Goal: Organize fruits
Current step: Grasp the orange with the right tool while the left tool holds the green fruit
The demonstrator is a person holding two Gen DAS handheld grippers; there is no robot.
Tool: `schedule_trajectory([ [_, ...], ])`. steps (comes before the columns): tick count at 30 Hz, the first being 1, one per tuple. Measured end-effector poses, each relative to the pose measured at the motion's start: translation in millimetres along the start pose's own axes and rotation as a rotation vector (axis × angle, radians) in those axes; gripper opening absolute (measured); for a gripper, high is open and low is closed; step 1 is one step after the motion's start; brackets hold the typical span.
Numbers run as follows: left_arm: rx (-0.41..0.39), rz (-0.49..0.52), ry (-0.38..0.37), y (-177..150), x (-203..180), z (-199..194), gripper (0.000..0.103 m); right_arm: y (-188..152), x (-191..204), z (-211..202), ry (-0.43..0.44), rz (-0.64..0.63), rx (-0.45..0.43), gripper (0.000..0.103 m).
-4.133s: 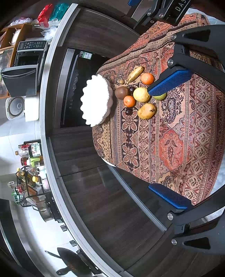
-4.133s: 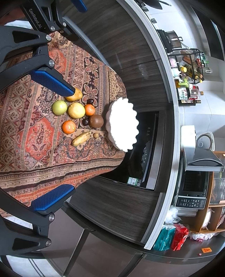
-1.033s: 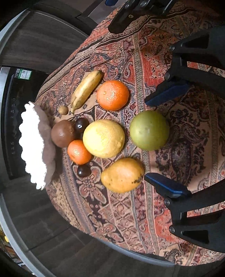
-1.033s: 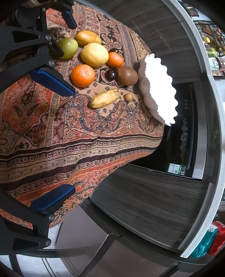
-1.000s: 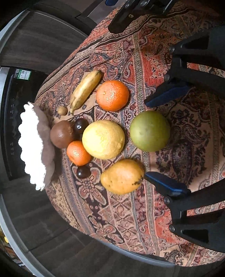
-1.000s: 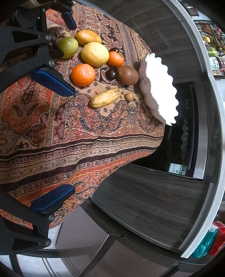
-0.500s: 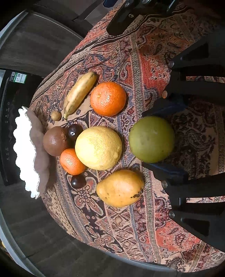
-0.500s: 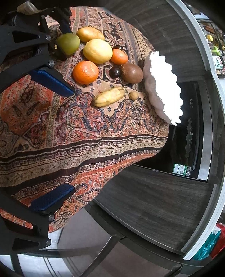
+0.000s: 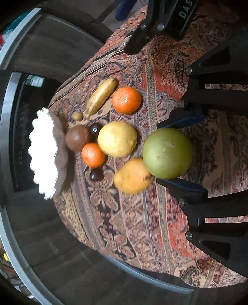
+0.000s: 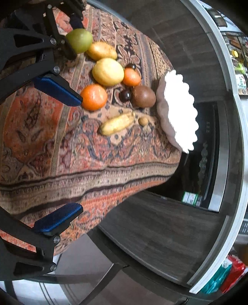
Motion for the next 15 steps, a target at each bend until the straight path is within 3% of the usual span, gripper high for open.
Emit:
schedule_trajectory([
  [6,-0.017,-0.057,0.021,2,27,-9,0.048,14,26,9,0.041,-0.054,0.005,0.101],
  [11,-0.025,-0.106,0.042,6,49,-11,0.048,22,50,26,0.079,-0.103,0.029,0.088],
  [15,-0.025,-0.143,0.051,9,62,-10,0.048,24,66,41,0.1,-0.132,0.056,0.085],
])
Point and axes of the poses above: each gripper's, at about its wrist camera, not at the fingertips, and z roughly the way its jaws point, x to its left, y to its top, the point moved 6 cm from there along z, roughly the way its jaws point, and after that the axes turned 8 degrees about -z, right-handed, at the moved point
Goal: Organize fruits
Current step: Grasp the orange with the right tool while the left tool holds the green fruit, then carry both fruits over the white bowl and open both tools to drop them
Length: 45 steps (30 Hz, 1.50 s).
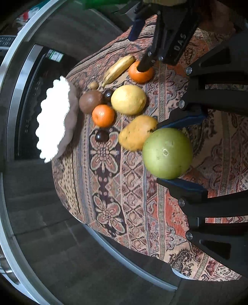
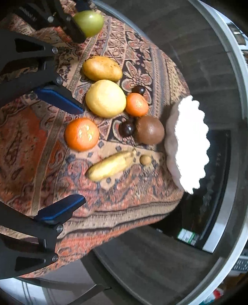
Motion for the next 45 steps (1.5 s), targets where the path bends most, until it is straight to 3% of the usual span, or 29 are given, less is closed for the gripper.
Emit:
schedule_trajectory([
  [12,0.015,-0.025,0.029,11,11,14,0.048,6,17,30,0.037,-0.029,0.069,0.063],
  [16,0.021,-0.024,0.038,14,11,20,0.048,4,19,39,0.06,-0.022,0.095,0.048],
  [32,0.017,-0.001,0.036,36,-1,21,0.048,11,10,19,0.079,0.011,0.076,0.045],
  [45,-0.04,0.023,-0.006,88,-22,6,0.048,62,-9,-19,0.074,0.032,-0.037,0.045],
])
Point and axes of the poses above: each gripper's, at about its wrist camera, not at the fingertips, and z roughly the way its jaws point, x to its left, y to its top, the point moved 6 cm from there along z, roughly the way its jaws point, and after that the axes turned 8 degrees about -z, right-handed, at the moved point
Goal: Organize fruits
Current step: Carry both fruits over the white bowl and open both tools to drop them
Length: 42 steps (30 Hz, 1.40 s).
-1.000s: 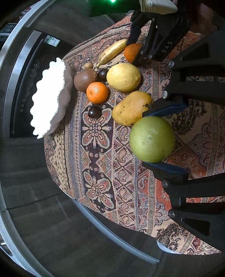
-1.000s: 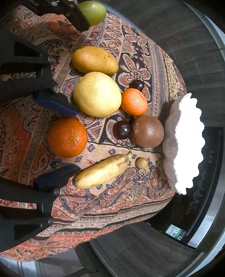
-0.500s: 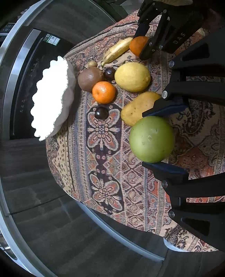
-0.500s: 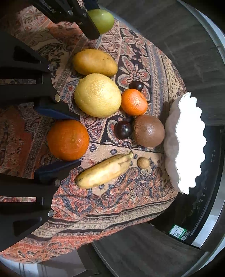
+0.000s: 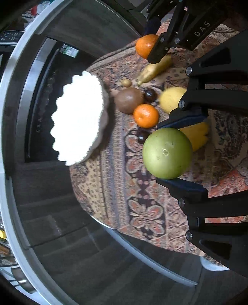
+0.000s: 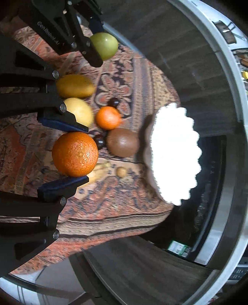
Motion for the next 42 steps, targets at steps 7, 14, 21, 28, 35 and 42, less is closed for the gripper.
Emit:
schedule_trajectory([
  [7,-0.053,-0.004,-0.02,42,-3,-7,0.048,40,-13,-6,-0.019,0.005,-0.062,0.045],
  [14,-0.098,0.01,-0.043,87,-12,2,0.048,74,-28,-2,-0.041,0.007,-0.105,0.045],
  [21,-0.091,0.035,-0.059,123,-26,25,0.048,109,-45,5,-0.064,-0.001,-0.137,0.045],
  [28,-0.048,0.041,-0.059,145,-36,58,0.048,130,-58,36,-0.06,0.005,-0.098,0.045],
  [35,-0.001,0.043,-0.075,156,-41,94,0.048,138,-68,71,-0.049,0.012,-0.045,0.045],
  [42,0.057,0.046,-0.098,152,-45,117,0.048,135,-70,96,-0.01,0.031,0.012,0.045],
])
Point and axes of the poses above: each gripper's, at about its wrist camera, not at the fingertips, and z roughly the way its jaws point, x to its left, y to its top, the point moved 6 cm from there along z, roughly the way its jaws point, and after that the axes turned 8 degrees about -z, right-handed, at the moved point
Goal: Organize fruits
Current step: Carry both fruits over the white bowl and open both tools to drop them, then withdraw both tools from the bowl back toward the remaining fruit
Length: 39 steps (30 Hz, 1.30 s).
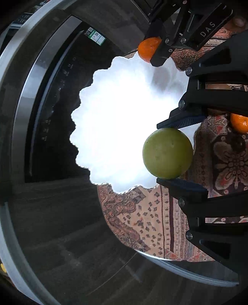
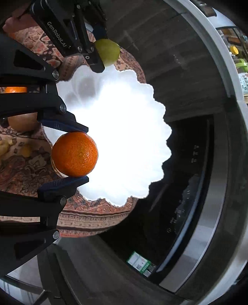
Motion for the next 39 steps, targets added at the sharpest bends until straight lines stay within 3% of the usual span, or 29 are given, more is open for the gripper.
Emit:
schedule_trajectory([
  [8,0.05,0.005,-0.018,-3,-4,17,0.048,0,0,6,-0.002,-0.009,0.007,0.047],
  [9,0.058,0.001,-0.012,-4,-3,18,0.054,0,0,5,-0.012,-0.011,0.001,0.049],
  [10,0.055,-0.003,-0.002,-4,-1,18,0.067,1,0,4,-0.032,-0.013,-0.005,0.059],
  [11,0.034,-0.009,0.018,-3,2,15,0.072,2,-1,2,-0.051,-0.017,-0.013,0.068],
  [12,0.017,-0.01,0.028,-2,4,13,0.078,3,-2,0,-0.07,-0.019,-0.021,0.071],
  [14,0.0,-0.009,0.046,1,7,9,0.083,5,-2,-4,-0.096,-0.02,-0.034,0.079],
  [21,-0.051,-0.028,0.103,7,17,-10,0.102,7,-6,-18,-0.137,0.011,-0.057,0.083],
  [39,-0.107,-0.034,0.089,2,13,-61,0.103,4,-4,-65,-0.154,0.038,-0.118,0.083],
])
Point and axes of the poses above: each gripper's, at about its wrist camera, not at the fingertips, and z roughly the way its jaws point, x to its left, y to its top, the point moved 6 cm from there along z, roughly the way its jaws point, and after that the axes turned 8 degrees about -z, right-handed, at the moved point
